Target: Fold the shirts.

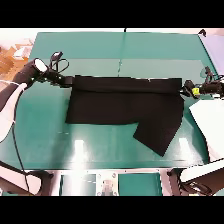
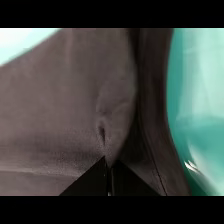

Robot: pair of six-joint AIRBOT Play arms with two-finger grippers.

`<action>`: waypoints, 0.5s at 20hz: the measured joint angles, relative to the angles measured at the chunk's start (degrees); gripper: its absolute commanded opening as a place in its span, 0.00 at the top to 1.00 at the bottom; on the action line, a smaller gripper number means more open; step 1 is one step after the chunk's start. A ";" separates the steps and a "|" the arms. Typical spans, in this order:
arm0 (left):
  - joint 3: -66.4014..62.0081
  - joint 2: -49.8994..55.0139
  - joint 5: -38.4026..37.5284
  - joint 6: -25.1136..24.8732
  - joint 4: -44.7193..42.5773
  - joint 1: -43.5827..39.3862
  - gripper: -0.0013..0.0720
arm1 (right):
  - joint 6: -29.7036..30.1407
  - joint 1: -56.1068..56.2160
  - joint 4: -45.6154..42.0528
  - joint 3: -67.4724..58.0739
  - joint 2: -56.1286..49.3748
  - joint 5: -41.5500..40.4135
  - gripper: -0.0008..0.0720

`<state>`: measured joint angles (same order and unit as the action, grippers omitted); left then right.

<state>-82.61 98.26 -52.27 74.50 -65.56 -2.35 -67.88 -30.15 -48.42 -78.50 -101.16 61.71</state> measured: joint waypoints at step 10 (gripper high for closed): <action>-2.08 1.31 -10.43 2.69 0.85 1.22 0.27 | -3.10 -1.64 -3.93 -1.27 0.48 6.64 0.47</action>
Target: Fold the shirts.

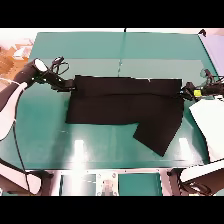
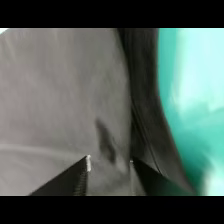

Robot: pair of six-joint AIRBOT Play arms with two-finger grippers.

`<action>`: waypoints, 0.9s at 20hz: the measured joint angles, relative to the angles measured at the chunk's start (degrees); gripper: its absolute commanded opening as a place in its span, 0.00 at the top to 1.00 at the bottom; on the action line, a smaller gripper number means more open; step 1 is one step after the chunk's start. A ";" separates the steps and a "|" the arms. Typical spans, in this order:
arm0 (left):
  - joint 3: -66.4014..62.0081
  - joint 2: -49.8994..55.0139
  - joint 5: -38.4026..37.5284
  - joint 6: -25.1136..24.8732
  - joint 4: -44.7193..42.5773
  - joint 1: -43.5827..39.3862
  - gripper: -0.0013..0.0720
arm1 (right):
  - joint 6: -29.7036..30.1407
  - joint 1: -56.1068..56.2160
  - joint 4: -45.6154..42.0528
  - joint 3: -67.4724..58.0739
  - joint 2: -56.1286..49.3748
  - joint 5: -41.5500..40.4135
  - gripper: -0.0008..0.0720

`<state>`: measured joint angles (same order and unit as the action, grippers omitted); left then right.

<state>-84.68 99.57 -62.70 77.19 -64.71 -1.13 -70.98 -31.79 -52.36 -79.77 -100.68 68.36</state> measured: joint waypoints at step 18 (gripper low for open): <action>43.06 -37.79 -6.64 5.33 3.85 5.81 0.11 | -15.76 -10.62 -17.55 42.23 40.63 10.97 0.44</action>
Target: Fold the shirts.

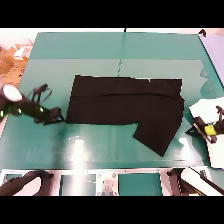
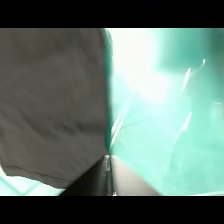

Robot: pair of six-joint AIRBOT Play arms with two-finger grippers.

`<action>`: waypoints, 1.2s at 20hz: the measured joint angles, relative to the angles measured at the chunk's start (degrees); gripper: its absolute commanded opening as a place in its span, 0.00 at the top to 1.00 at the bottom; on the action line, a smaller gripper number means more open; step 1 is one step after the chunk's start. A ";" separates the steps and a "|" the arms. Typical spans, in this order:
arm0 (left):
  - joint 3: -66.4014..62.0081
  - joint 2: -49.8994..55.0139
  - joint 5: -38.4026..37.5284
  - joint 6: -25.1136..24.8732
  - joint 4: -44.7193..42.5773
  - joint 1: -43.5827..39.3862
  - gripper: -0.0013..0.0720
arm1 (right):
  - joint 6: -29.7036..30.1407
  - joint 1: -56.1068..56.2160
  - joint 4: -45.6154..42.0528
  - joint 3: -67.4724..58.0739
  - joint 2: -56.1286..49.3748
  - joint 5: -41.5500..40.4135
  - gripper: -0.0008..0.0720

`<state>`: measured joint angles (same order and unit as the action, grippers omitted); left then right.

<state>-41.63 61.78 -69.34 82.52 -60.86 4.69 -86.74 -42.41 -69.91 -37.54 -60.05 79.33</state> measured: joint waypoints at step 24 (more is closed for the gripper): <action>10.69 7.34 42.01 -6.97 29.70 -13.18 0.95 | 5.40 7.87 15.67 20.24 5.05 -18.80 0.97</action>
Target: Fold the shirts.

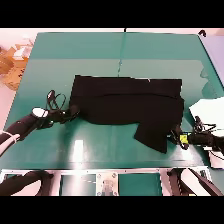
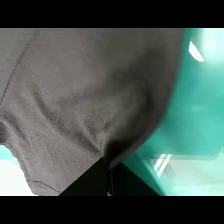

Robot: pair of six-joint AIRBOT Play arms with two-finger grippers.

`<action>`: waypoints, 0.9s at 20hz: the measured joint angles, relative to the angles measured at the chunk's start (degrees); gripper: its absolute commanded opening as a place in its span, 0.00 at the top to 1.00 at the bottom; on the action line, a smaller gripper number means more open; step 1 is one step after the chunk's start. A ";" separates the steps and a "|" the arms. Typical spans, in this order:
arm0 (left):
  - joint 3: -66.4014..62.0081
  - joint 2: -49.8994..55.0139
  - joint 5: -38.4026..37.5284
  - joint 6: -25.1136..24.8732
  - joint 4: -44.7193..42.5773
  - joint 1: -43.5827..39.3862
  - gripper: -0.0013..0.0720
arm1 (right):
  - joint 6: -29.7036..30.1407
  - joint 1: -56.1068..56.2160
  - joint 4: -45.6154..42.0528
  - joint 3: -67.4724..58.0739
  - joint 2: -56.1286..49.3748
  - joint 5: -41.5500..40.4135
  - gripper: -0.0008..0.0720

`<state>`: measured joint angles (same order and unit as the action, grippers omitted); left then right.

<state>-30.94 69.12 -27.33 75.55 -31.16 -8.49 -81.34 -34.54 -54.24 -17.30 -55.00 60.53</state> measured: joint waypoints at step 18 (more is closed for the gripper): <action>-9.40 -12.00 -29.49 8.79 -28.96 11.69 0.95 | -8.11 0.52 -5.01 -16.26 9.27 16.39 0.97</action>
<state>-40.34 57.12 -56.82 84.33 -60.12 3.20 -89.45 -34.02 -59.24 -33.56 -45.74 76.93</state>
